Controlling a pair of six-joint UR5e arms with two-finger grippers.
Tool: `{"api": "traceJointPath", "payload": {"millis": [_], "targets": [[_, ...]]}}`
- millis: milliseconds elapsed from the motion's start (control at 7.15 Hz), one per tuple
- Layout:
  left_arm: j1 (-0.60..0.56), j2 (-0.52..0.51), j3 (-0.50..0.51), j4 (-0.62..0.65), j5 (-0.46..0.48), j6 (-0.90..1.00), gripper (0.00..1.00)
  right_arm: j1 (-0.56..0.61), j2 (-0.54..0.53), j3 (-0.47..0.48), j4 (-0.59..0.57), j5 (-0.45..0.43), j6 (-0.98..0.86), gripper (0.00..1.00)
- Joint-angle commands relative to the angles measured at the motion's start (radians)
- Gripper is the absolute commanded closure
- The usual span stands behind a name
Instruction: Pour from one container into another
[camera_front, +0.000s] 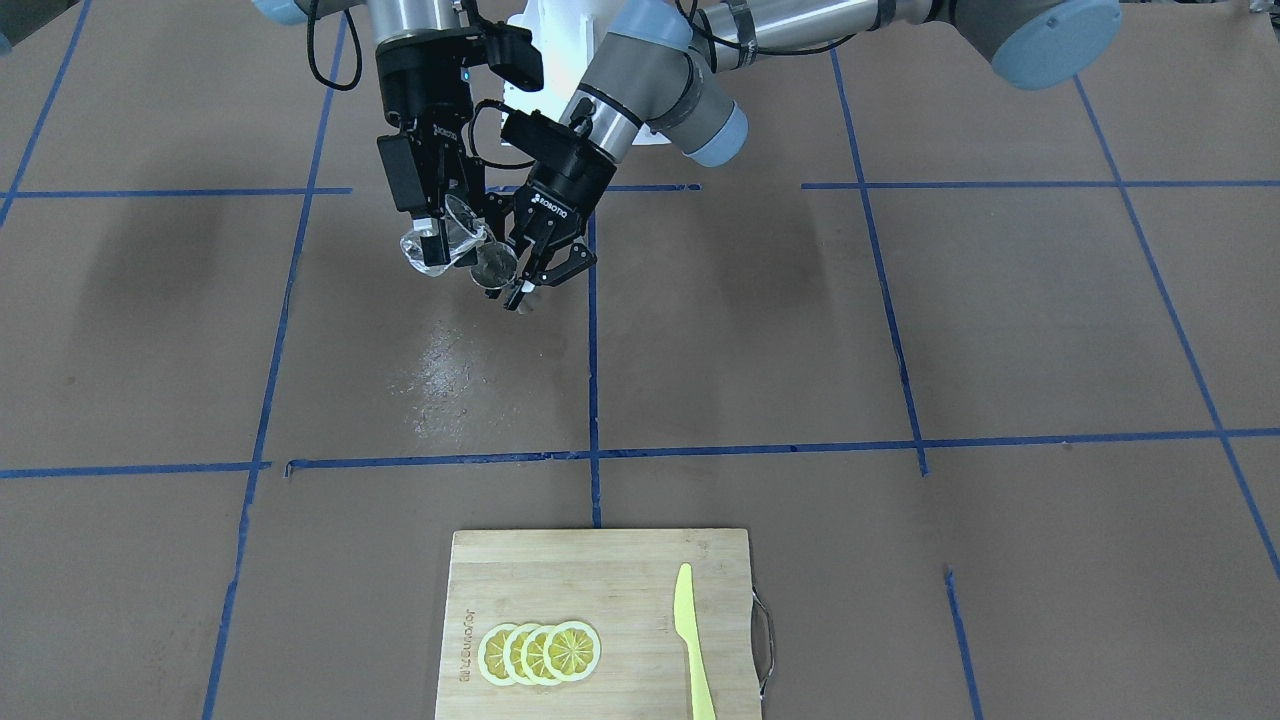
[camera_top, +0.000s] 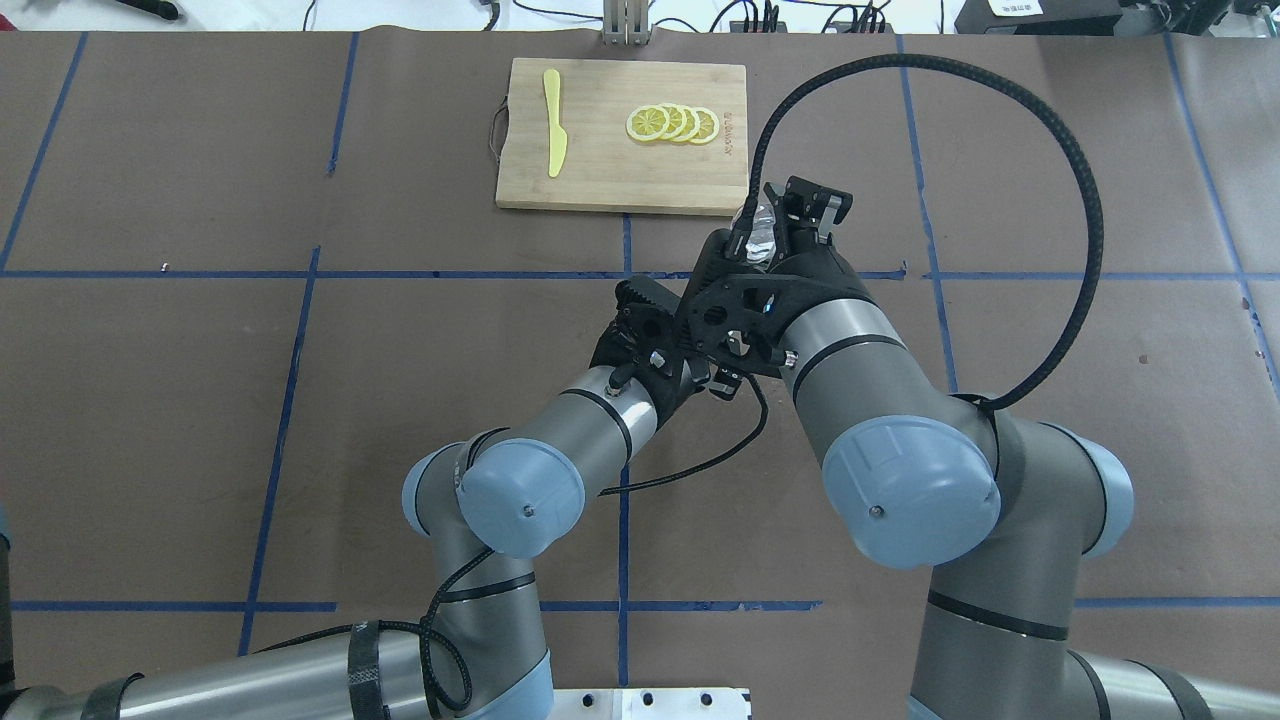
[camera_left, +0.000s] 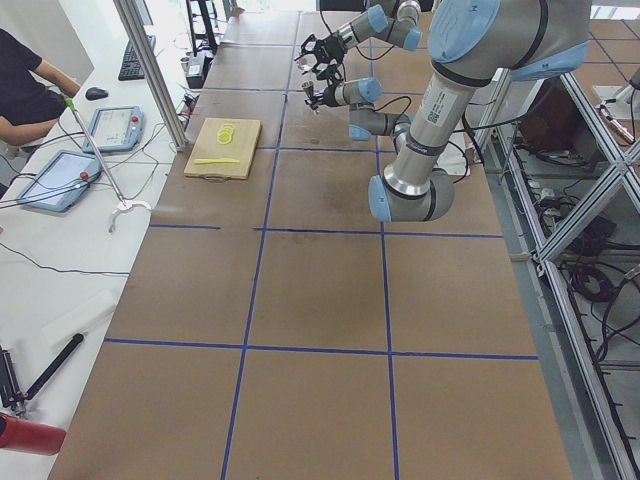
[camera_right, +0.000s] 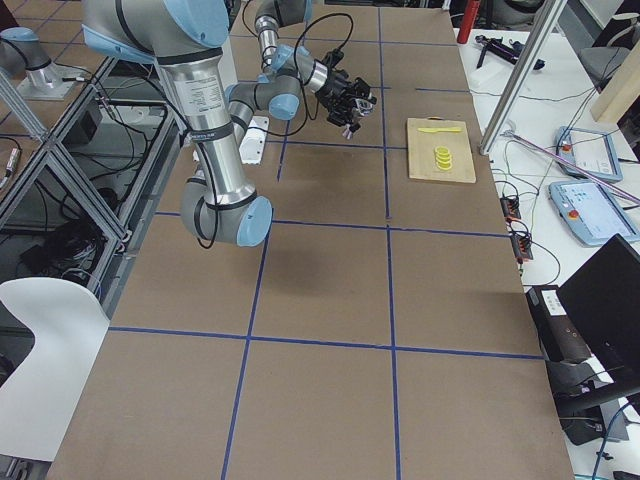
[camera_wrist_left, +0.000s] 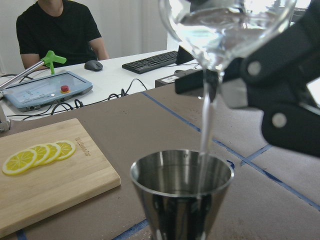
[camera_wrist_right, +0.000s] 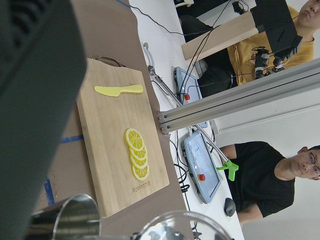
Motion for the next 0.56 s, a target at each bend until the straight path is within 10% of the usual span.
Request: {"api": "traceJointPath", "payload": {"millis": [0, 420], "targets": [[0.000, 0.000, 0.000, 0.000, 0.000, 0.000, 1.00, -0.001, 0.001, -0.004, 0.000, -0.008, -0.012, 1.00], [0.000, 0.000, 0.000, 0.000, 0.000, 0.000, 1.00, -0.003, 0.002, -0.008, -0.021, -0.037, -0.012, 1.00]]}}
